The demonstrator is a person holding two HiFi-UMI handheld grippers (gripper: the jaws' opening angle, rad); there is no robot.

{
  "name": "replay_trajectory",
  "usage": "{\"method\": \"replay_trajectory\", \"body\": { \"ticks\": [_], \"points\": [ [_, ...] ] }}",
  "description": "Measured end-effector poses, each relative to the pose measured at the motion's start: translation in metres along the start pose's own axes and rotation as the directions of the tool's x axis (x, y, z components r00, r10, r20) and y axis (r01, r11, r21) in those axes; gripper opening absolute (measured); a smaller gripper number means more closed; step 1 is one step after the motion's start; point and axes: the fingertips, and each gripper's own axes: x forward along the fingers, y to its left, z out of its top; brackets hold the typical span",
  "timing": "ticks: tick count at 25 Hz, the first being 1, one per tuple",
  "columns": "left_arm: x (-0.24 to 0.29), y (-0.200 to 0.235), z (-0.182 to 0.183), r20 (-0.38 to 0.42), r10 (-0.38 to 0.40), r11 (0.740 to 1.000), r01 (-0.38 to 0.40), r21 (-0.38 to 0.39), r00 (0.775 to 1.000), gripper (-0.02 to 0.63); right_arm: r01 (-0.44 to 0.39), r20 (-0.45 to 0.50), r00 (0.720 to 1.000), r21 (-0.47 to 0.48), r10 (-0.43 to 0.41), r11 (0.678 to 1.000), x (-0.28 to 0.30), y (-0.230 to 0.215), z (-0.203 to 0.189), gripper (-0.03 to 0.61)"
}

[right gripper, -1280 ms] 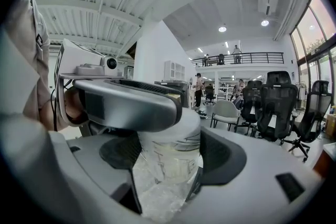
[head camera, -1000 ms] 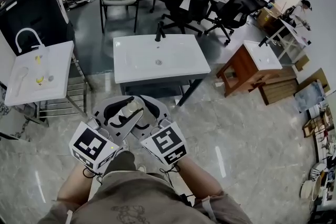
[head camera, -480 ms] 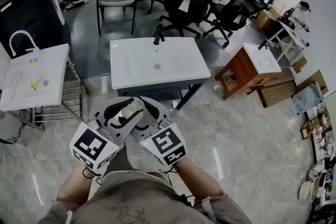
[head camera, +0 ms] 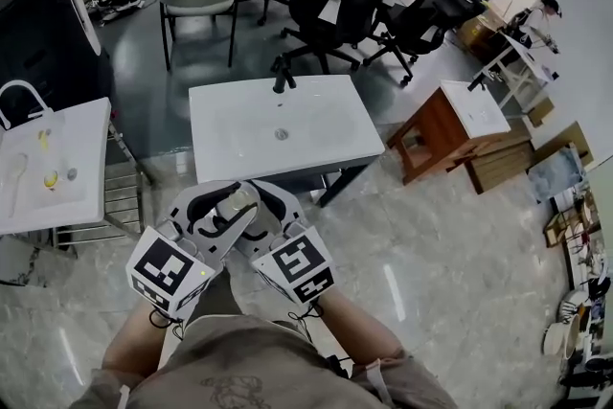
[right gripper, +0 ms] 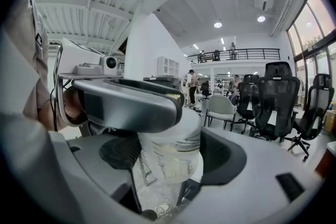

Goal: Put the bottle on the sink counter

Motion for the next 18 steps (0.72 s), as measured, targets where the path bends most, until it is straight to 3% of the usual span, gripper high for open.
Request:
{"method": "replay_trajectory", "body": {
  "ticks": [18],
  "points": [
    [0.066,0.181,0.002,-0.030,-0.097,0.995,0.096,-0.024,0.995,0.150,0.073,-0.042,0.997,0.069,-0.070,0.995,0.149,-0.112,0.046,0.314]
  ]
}}
